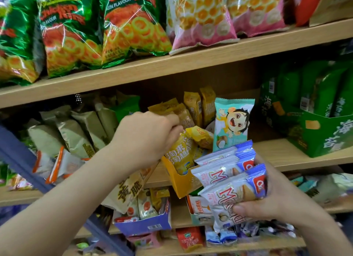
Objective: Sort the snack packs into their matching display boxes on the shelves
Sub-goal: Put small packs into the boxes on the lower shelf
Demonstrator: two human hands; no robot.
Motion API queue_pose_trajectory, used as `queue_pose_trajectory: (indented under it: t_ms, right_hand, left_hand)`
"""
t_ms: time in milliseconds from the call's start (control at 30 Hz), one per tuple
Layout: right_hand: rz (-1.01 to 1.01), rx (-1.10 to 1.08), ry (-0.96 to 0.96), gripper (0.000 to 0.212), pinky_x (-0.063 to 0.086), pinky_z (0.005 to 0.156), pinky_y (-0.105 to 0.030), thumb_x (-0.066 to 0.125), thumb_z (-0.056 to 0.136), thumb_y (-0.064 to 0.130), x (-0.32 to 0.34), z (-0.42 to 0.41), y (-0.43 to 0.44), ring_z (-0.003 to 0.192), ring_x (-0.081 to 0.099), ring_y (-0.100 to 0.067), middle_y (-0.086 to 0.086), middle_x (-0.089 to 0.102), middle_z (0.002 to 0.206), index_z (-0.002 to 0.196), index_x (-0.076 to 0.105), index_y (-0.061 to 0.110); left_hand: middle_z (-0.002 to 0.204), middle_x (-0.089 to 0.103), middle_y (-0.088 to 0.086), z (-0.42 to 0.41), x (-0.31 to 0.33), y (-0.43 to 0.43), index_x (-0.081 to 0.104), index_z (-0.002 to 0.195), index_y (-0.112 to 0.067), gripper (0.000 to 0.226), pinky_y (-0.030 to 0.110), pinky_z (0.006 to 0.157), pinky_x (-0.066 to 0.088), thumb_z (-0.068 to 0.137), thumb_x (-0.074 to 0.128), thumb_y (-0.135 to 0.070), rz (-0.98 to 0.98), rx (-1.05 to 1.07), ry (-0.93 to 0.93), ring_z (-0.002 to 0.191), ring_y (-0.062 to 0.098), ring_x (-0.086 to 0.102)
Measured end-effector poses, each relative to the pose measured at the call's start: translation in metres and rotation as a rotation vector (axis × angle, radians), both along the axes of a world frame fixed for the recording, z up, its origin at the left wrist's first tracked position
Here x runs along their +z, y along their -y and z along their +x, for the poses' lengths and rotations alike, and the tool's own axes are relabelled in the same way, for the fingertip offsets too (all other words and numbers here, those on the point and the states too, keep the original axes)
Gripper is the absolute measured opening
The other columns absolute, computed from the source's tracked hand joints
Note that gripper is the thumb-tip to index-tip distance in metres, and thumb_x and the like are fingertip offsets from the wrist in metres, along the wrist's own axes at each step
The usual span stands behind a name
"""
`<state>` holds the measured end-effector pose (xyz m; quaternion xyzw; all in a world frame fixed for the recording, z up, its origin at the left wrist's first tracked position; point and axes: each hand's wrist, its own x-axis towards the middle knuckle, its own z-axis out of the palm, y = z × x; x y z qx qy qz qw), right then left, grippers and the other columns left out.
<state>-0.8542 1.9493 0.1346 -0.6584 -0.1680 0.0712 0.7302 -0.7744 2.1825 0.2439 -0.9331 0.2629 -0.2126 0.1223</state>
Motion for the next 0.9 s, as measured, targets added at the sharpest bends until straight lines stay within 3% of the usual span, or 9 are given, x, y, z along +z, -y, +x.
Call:
queue_pose_trajectory:
  t_ms: [100,200,300,400,467,533,600,733,900]
  right_hand:
    - [-0.012,0.023,-0.024,0.092,0.058,0.084,-0.036,0.096,0.051,0.021,-0.006,0.003,-0.004,0.108,0.069,-0.03,-0.006,0.069,0.123,0.129,0.052,0.04]
    - [0.018,0.051,-0.047,0.087,0.058,0.085,-0.038,0.099,0.05,0.028,-0.009,0.005,-0.007,0.11,0.068,-0.032,-0.008,0.068,0.124,0.123,0.056,0.046]
    - [0.03,0.046,-0.051,0.082,0.058,0.085,-0.039,0.099,0.048,0.032,-0.012,0.006,-0.008,0.109,0.069,-0.033,-0.009,0.069,0.124,0.118,0.059,0.047]
    - [0.043,0.031,-0.069,0.091,0.058,0.084,-0.038,0.099,0.047,0.031,-0.014,0.007,-0.007,0.107,0.069,-0.034,-0.01,0.069,0.123,0.126,0.054,0.04]
    - [0.038,0.02,-0.077,0.099,0.058,0.084,-0.037,0.099,0.048,0.029,-0.015,0.008,-0.006,0.108,0.069,-0.034,-0.01,0.069,0.123,0.133,0.048,0.029]
    - [0.037,0.014,-0.076,0.098,0.058,0.084,-0.037,0.097,0.052,0.021,-0.016,0.008,-0.006,0.108,0.068,-0.034,-0.011,0.069,0.123,0.135,0.045,0.025]
    - [0.03,0.017,-0.071,0.094,0.058,0.085,-0.038,0.093,0.056,0.014,-0.017,0.009,-0.005,0.109,0.068,-0.034,-0.011,0.069,0.123,0.136,0.045,0.024]
    - [0.039,0.009,-0.076,0.095,0.058,0.085,-0.039,0.098,0.051,0.025,-0.018,0.007,-0.003,0.109,0.068,-0.033,-0.01,0.068,0.124,0.132,0.049,0.032]
    - [0.053,-0.037,-0.078,0.094,0.059,0.08,-0.032,0.089,0.051,0.01,-0.022,0.006,0.005,0.105,0.07,-0.031,-0.01,0.072,0.117,0.134,0.045,0.018]
  left_hand:
    - [0.069,0.045,-0.006,0.001,0.005,0.003,0.048,0.099,-0.032,0.043,0.032,0.061,0.041,0.097,0.016,-0.061,-0.019,0.127,-0.117,0.074,0.025,0.055]
    - [0.069,0.046,-0.01,0.012,0.012,0.01,0.048,0.102,-0.031,0.028,0.031,0.058,0.037,0.095,0.038,-0.056,-0.177,0.186,-0.352,0.066,0.016,0.05]
    - [0.084,0.064,-0.012,0.021,0.014,0.008,0.055,0.097,-0.038,0.011,0.033,0.067,0.053,0.086,0.058,-0.039,-0.393,0.121,-0.521,0.076,0.008,0.06]
    - [0.088,0.072,-0.014,0.026,0.007,0.008,0.062,0.094,-0.035,0.02,0.031,0.073,0.059,0.083,0.067,-0.019,-0.712,-0.008,-0.591,0.08,0.0,0.067]
    - [0.088,0.071,-0.014,0.026,0.005,0.015,0.065,0.097,-0.034,0.014,0.029,0.075,0.057,0.084,0.071,-0.033,-0.754,-0.044,-0.558,0.082,-0.001,0.067]
    - [0.094,0.066,-0.016,0.029,0.004,0.025,0.063,0.101,-0.035,0.029,0.031,0.078,0.055,0.081,0.068,-0.056,-0.647,0.015,-0.505,0.088,0.005,0.064]
    - [0.097,0.06,-0.014,0.03,0.003,0.036,0.06,0.101,-0.036,0.035,0.035,0.08,0.054,0.079,0.067,-0.063,-0.493,0.104,-0.397,0.091,0.011,0.06]
    - [0.092,0.061,-0.014,0.031,-0.005,0.042,0.058,0.087,-0.039,0.014,0.038,0.079,0.055,0.085,0.07,-0.046,-0.487,0.074,-0.194,0.091,0.017,0.062]
    - [0.087,0.069,-0.013,0.021,0.001,0.025,0.071,0.091,-0.027,0.009,0.035,0.079,0.055,0.086,0.073,-0.021,-0.75,-0.226,0.011,0.085,0.009,0.065]
